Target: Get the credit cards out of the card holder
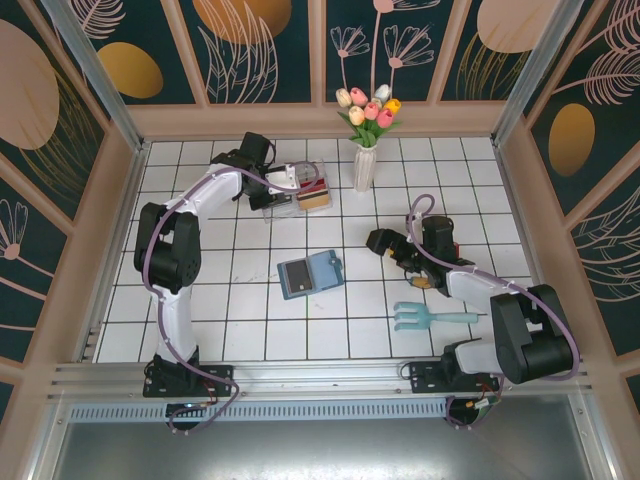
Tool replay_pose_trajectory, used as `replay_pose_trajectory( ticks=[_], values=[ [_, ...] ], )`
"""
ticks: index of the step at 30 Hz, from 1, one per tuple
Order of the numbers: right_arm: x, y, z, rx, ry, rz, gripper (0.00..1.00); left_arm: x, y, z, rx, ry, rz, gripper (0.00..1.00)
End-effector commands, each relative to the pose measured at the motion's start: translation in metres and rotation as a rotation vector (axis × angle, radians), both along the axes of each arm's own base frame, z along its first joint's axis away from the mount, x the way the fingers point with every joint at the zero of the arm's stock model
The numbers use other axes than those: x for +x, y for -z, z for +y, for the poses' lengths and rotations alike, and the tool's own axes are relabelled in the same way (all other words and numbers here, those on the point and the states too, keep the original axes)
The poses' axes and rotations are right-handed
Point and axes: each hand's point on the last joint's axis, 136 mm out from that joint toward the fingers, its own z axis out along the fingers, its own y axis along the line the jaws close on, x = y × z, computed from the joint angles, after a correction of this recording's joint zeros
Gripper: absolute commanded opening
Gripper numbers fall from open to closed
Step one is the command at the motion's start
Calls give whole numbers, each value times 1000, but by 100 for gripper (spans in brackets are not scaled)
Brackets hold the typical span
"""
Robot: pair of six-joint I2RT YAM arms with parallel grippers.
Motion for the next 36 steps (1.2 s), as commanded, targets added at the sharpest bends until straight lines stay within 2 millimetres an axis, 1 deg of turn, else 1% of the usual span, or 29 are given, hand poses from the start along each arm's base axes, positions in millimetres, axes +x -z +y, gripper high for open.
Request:
replay_pose_trajectory(
  ticks=[1, 4, 7, 10, 13, 16, 17, 18, 19, 21, 23, 27, 28, 29, 30, 32, 36],
  values=[
    [3, -4, 0, 12, -7, -21, 99, 9, -20, -2, -32, -1, -51, 28],
    [3, -4, 0, 9, -8, -23, 99, 10, -32, -6, -68, -2, -66, 29],
    [3, -4, 0, 7, -11, -29, 99, 3, -56, -19, -177, 30, -63, 29],
    [5, -7, 1, 18, -10, -28, 99, -4, -84, -33, -294, 50, -84, 29],
    [5, -18, 6, 49, -27, -36, 99, -9, -115, -43, -437, 25, -153, 31],
    [2, -29, 8, 50, -45, -50, 98, -11, -146, -46, -593, -74, -217, 33],
    [0, -33, 10, 46, -56, -59, 98, -10, -157, -43, -654, -132, -241, 34],
    [-3, -37, 11, 35, -67, -73, 97, -11, -167, -40, -720, -198, -260, 38],
    [-6, -39, 12, 25, -71, -81, 96, -10, -172, -36, -770, -260, -275, 41],
    [-11, -46, 15, -2, -74, -100, 95, -9, -175, -23, -856, -407, -286, 46],
    [-20, -55, 22, -33, -84, -125, 95, -8, -170, -3, -922, -590, -305, 50],
    [-37, -67, 50, -79, -137, -149, 94, -24, -154, 23, -996, -789, -301, 59],
    [-40, -69, 56, -86, -148, -151, 94, -29, -156, 24, -1021, -806, -297, 62],
    [-44, -68, 64, -92, -167, -151, 92, -36, -147, 29, -1035, -846, -284, 70],
    [-50, -69, 75, -95, -189, -155, 89, -41, -145, 34, -1060, -881, -278, 76],
    [-56, -67, 88, -92, -211, -152, 86, -56, -141, 33, -1089, -874, -250, 78],
    [-66, -56, 113, -106, -249, -109, 85, -85, -131, 40, -1159, -913, -198, 84]
  ],
)
